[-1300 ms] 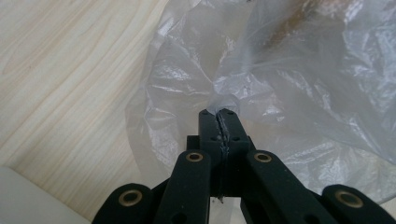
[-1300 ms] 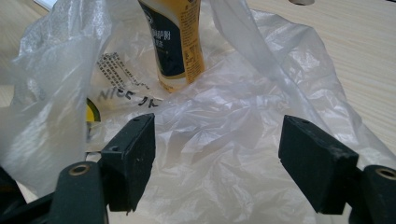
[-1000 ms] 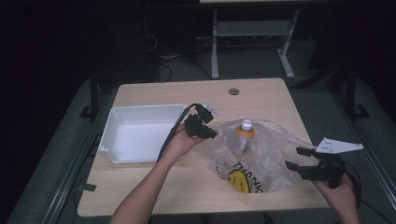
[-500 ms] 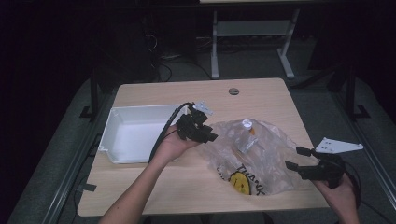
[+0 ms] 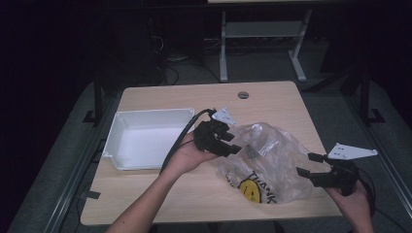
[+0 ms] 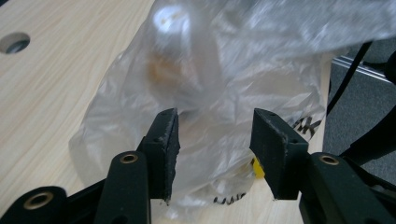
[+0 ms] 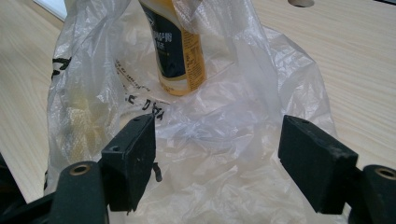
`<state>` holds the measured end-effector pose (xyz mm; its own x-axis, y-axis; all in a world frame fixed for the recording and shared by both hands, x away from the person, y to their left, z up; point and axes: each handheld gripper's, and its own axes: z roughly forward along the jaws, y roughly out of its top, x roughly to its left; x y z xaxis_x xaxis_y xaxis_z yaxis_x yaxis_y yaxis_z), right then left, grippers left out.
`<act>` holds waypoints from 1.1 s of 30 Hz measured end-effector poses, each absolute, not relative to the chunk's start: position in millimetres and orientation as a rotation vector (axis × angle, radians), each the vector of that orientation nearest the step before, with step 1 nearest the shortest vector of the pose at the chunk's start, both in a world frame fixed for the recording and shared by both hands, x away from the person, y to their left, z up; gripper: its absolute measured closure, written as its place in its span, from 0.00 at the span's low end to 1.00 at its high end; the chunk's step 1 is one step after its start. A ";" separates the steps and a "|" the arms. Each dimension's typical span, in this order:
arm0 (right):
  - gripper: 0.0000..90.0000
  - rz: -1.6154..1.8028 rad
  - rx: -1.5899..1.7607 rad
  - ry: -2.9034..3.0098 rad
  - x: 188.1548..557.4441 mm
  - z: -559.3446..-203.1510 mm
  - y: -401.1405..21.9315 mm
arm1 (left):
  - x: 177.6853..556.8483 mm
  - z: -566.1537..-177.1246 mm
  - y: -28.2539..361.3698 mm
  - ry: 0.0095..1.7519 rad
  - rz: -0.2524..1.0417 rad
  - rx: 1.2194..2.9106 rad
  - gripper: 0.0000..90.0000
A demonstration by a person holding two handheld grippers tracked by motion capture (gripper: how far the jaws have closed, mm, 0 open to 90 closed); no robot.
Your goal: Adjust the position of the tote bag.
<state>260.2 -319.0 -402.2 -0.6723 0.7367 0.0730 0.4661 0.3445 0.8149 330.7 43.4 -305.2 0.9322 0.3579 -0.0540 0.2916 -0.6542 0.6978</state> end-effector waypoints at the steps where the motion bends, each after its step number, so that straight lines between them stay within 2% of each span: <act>1: 0.30 1.242 1.070 2.305 260.3 -402.2 -319.3 | 330.8 -304.0 41.3 0.449 0.115 2.323 0.56; 12: 0.30 1.249 1.069 2.296 259.8 -400.8 -321.7 | 334.0 -296.6 14.1 0.396 0.137 2.336 0.55; 16: 0.30 1.247 1.069 2.296 260.2 -400.0 -322.9 | 340.8 -300.3 9.1 0.392 0.148 2.372 0.65; 22: 0.31 1.271 1.062 2.287 263.2 -395.9 -326.9 | 345.1 -302.1 10.2 0.413 0.187 2.358 0.92; 24: 0.31 1.266 1.066 2.285 265.7 -392.7 -328.2 | 346.8 -301.7 12.7 0.417 0.188 2.358 0.98; 33: 0.36 1.267 1.059 2.338 288.7 -391.0 -328.6 | 347.8 -306.6 24.8 0.431 0.194 2.349 0.99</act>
<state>288.7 -328.6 -391.0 -0.6929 0.7147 0.0957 0.4706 0.3476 0.8110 347.8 24.8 -306.6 0.9325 0.3609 0.0152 0.2513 -0.6783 0.6905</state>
